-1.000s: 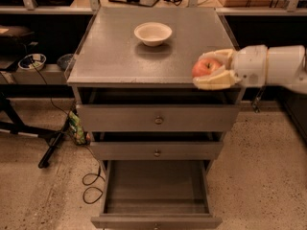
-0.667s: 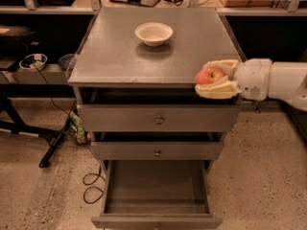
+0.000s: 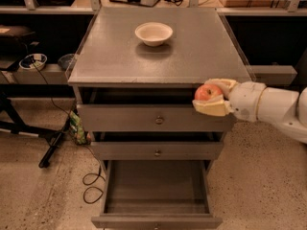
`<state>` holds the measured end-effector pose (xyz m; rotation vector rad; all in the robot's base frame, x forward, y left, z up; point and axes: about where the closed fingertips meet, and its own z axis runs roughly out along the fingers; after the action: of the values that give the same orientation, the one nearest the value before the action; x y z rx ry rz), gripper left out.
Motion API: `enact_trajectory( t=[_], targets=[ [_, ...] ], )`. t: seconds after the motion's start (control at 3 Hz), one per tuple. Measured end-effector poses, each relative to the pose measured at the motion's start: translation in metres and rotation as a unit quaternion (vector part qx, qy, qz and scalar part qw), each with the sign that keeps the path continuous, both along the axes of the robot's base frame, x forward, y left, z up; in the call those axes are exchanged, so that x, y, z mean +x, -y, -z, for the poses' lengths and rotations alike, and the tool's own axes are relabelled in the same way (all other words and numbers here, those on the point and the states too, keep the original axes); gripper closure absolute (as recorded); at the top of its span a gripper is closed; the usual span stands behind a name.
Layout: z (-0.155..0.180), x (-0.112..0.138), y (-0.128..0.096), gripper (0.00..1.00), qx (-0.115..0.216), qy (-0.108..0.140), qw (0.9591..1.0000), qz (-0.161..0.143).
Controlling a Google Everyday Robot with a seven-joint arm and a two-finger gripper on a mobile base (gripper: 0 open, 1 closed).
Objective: Place apple into bottom drawer
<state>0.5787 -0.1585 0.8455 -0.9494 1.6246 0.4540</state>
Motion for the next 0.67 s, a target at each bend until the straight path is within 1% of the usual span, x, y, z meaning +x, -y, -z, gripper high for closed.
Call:
enact_trajectory(
  t=[0.33,0.67],
  targets=[
    [0.0587,-0.0029,0.0009,1.00,-0.004,-0.033,0.9993,0.014],
    [0.0588,-0.0030,0.0008,1.00,-0.004,-0.033,0.9993,0.014]
  ],
)
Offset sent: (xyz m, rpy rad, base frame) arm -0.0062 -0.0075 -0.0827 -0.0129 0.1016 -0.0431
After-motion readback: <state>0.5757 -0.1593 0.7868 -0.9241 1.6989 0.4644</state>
